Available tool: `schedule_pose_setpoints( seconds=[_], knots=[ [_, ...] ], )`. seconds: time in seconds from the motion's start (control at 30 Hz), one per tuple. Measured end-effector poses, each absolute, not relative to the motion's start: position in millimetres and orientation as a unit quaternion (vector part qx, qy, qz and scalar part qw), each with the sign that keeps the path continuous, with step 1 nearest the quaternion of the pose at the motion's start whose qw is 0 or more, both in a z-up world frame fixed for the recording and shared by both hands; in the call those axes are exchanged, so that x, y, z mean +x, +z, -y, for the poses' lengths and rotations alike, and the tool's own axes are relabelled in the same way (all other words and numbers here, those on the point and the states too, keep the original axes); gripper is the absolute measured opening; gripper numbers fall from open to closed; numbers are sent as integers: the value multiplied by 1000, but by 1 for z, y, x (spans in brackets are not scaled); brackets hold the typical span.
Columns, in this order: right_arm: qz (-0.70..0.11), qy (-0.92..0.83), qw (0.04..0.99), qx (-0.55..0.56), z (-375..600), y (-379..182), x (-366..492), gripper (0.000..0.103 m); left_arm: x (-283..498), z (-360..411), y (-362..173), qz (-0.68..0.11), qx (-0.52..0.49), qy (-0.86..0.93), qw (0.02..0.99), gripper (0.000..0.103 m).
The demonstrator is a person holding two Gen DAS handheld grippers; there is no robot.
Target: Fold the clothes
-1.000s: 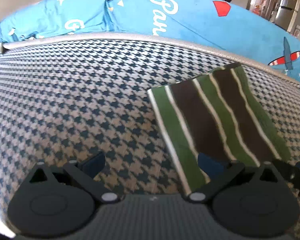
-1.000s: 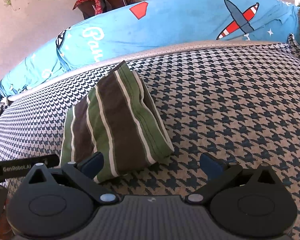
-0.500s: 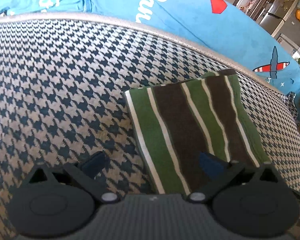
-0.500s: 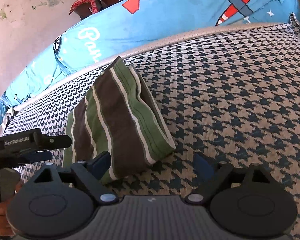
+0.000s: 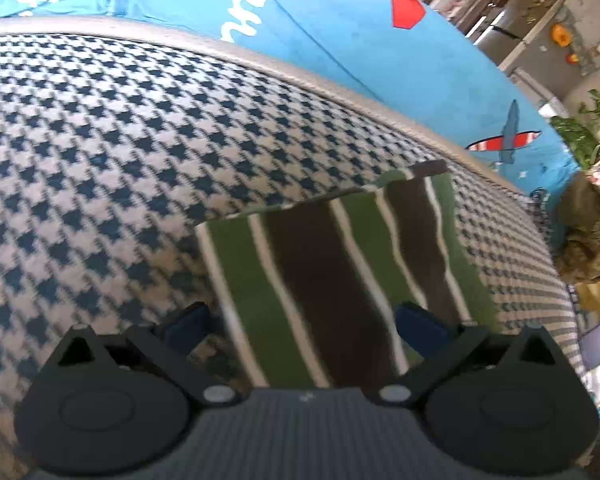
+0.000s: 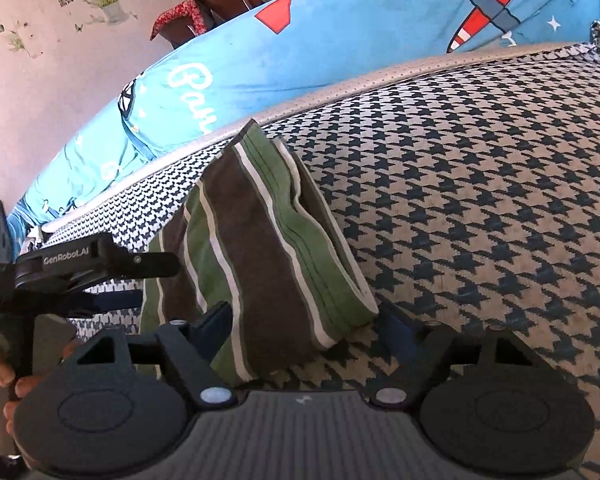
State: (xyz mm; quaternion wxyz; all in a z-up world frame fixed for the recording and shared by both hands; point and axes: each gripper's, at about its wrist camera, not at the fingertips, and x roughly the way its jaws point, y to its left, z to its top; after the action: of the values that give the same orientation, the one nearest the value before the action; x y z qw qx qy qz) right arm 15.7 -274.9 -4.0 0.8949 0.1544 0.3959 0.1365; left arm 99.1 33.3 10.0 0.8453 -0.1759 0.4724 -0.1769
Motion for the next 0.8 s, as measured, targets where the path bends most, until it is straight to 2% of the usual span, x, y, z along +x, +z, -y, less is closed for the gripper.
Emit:
schedule_pose_setpoints(
  seconds=[0.47,0.63,0.8],
  knots=[
    [-380,140,899,165,271,-10,25,75,109,-17,2,-457,-211,-225,834,103],
    [-379,132,899,176,276,-10,26,63,107,-28,2,-447,-268,-244,818,103],
    [-382,127,899,176,277,-9,26,62,104,-24,12,-439,-260,-251,822,103]
  ],
)
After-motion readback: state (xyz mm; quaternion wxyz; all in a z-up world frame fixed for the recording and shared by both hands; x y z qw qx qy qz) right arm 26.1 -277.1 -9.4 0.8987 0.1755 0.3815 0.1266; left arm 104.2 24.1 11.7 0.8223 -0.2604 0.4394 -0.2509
